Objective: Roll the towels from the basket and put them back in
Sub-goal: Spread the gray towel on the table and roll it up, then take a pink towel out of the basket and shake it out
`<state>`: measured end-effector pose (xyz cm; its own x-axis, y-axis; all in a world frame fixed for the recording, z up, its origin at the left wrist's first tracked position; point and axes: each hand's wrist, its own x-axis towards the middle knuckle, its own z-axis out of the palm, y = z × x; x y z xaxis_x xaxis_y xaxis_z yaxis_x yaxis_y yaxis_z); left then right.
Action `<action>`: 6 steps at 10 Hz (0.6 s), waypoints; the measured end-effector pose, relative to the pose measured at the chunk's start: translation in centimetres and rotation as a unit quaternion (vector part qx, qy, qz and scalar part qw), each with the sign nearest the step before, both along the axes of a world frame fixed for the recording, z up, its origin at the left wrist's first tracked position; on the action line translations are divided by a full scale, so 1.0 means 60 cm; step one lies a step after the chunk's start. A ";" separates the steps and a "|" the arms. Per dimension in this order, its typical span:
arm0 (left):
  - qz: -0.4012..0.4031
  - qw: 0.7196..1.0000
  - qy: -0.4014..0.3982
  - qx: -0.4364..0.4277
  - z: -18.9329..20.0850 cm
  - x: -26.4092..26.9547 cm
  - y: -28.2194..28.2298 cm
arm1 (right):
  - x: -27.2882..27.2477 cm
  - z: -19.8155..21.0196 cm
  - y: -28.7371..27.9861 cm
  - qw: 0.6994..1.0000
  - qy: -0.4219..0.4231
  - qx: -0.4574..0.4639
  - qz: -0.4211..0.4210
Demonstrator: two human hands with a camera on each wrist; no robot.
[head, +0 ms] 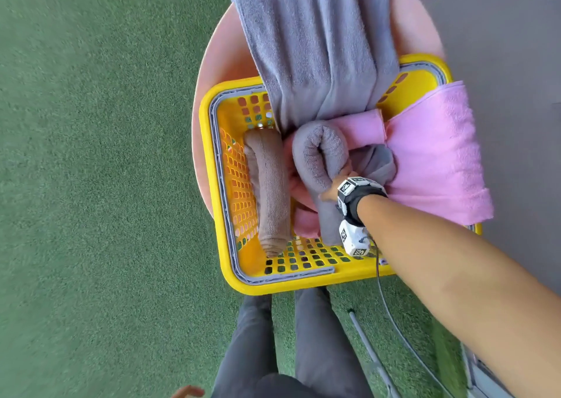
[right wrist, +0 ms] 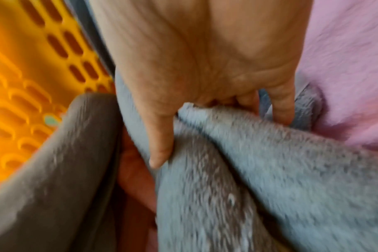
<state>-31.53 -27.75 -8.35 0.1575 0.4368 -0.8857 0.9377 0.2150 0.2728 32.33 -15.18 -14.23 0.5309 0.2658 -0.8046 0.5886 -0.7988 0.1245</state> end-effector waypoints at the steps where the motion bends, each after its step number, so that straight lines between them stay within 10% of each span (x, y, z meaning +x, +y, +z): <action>1: 0.011 1.000 -0.012 -0.010 0.008 0.129 0.079 | 0.027 0.048 0.004 0.998 0.060 0.034 0.012; 2: -0.065 0.995 0.027 -0.066 0.061 0.278 0.111 | 0.057 0.107 -0.015 0.991 0.093 0.082 0.046; 4: -0.172 0.970 -0.160 0.059 0.168 0.615 0.188 | 0.151 0.232 -0.088 0.962 0.003 0.272 0.007; 6: -0.235 0.928 -0.253 0.138 0.122 0.999 0.264 | 0.291 0.268 -0.070 0.927 -0.092 0.355 0.079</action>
<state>28.43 -11.91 -1.04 0.7543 0.4137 -0.5098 0.6461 -0.3302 0.6881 49.82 -19.36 1.84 0.5507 0.7804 -0.2963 0.7264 -0.6229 -0.2904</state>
